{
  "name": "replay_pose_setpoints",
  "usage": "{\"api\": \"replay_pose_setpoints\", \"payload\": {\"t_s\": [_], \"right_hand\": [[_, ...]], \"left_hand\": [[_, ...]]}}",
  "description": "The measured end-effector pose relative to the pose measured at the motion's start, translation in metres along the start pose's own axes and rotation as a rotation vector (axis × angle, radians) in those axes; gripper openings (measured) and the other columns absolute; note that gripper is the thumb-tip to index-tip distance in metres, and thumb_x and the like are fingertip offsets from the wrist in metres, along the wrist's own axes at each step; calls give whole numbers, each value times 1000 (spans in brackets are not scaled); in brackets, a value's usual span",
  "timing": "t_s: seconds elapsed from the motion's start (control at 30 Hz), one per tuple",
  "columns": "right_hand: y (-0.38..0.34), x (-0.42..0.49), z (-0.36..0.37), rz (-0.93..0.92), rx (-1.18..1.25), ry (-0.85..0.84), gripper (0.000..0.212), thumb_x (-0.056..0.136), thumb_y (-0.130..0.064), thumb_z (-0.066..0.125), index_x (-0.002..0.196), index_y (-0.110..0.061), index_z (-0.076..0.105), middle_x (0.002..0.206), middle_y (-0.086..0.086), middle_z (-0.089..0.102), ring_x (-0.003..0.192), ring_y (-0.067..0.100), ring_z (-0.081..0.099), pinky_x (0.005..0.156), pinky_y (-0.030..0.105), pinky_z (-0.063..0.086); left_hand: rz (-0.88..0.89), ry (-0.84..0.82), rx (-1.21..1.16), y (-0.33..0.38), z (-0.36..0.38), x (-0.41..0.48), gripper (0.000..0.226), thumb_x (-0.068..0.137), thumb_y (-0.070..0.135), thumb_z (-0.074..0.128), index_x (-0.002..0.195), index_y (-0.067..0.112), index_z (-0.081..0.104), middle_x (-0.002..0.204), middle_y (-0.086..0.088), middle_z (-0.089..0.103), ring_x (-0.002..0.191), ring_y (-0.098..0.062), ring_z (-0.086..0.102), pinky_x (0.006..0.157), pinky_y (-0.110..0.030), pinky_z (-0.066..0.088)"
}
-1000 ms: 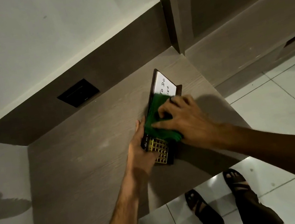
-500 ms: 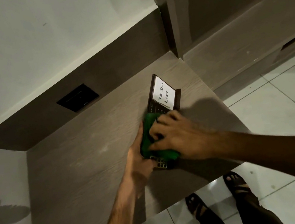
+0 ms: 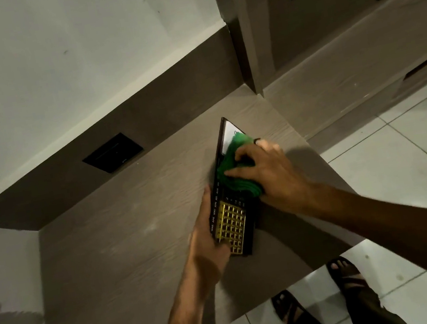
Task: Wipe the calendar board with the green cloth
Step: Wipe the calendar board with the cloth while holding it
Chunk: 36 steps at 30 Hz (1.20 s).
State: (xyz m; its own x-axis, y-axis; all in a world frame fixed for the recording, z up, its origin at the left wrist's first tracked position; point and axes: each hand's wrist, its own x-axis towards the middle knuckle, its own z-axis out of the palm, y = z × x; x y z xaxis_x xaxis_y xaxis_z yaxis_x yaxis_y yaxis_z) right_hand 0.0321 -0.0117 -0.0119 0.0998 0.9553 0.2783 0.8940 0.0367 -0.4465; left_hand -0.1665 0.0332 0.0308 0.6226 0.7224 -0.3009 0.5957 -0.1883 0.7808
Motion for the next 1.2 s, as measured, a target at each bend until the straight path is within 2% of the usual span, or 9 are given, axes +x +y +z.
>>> {"api": "replay_pose_setpoints", "payload": {"t_s": [0.23, 0.37, 0.47, 0.57, 0.63, 0.7, 0.83, 1.07, 1.2], "right_hand": [[3, -66, 54, 16, -22, 31, 74, 69, -23, 85, 136, -22, 55, 139, 10, 55, 133, 37, 41, 98, 55, 38], [17, -67, 53, -243, -41, -46, 67, 74, -28, 78, 135, -27, 50, 141, 2, 54, 138, 31, 36, 103, 48, 31], [51, -39, 30, -151, -79, -17, 59, 72, -18, 83, 128, -19, 62, 136, 10, 58, 130, 39, 47, 100, 54, 41], [78, -9, 13, 118, -128, 17, 50, 88, -20, 65, 137, -19, 53, 142, 19, 48, 126, 40, 46, 102, 54, 41], [72, -8, 20, 124, -140, 43, 48, 90, -23, 60, 137, -17, 52, 137, 19, 49, 123, 39, 48, 102, 53, 40], [51, -25, 38, 32, -130, 64, 54, 80, -24, 73, 131, -15, 57, 130, 16, 57, 120, 38, 51, 99, 53, 41], [31, -52, 54, -189, -70, -4, 67, 71, -41, 80, 129, -22, 50, 129, 7, 56, 122, 29, 45, 97, 41, 33], [72, 14, 18, 198, -155, 76, 64, 71, -37, 73, 127, -15, 50, 123, 14, 57, 105, 33, 51, 85, 46, 41], [22, -26, 48, 66, -88, 25, 77, 59, -41, 87, 124, -15, 56, 125, 13, 59, 108, 30, 44, 81, 41, 46]], "left_hand": [[28, -22, 231, -7, -4, 6, 105, 81, -5, 65, 157, 27, -1, 164, 1, 23, 149, -21, 30, 116, -55, 37], [50, -22, 311, -8, -3, 5, 114, 82, -4, 67, 154, 36, -12, 165, -6, 21, 148, -29, 31, 114, -57, 39], [67, -46, 353, -6, -5, 6, 117, 82, -2, 69, 150, 43, -16, 165, -5, 22, 146, -28, 36, 113, -56, 41], [57, -76, 353, -6, -7, 8, 118, 82, 1, 71, 152, 40, -16, 161, -6, 30, 134, -23, 51, 102, -43, 53], [49, -92, 338, -8, -7, 8, 117, 82, 0, 71, 153, 36, -15, 156, -4, 38, 115, -10, 60, 80, -16, 55], [43, -97, 332, -10, -7, 9, 116, 83, 0, 71, 153, 33, -14, 150, -5, 46, 99, -3, 63, 66, -5, 49], [57, -95, 362, -9, -5, 8, 109, 86, 3, 69, 153, 29, -13, 137, -7, 57, 79, 2, 62, 59, -6, 49], [39, -116, 313, -8, -7, 5, 110, 87, 3, 68, 152, 35, -15, 127, 11, 54, 90, -2, 67, 72, -12, 54], [-16, -91, 312, -10, -4, 7, 116, 84, 0, 70, 152, 39, -16, 100, 25, 50, 70, 8, 63, 60, -1, 48]]}}
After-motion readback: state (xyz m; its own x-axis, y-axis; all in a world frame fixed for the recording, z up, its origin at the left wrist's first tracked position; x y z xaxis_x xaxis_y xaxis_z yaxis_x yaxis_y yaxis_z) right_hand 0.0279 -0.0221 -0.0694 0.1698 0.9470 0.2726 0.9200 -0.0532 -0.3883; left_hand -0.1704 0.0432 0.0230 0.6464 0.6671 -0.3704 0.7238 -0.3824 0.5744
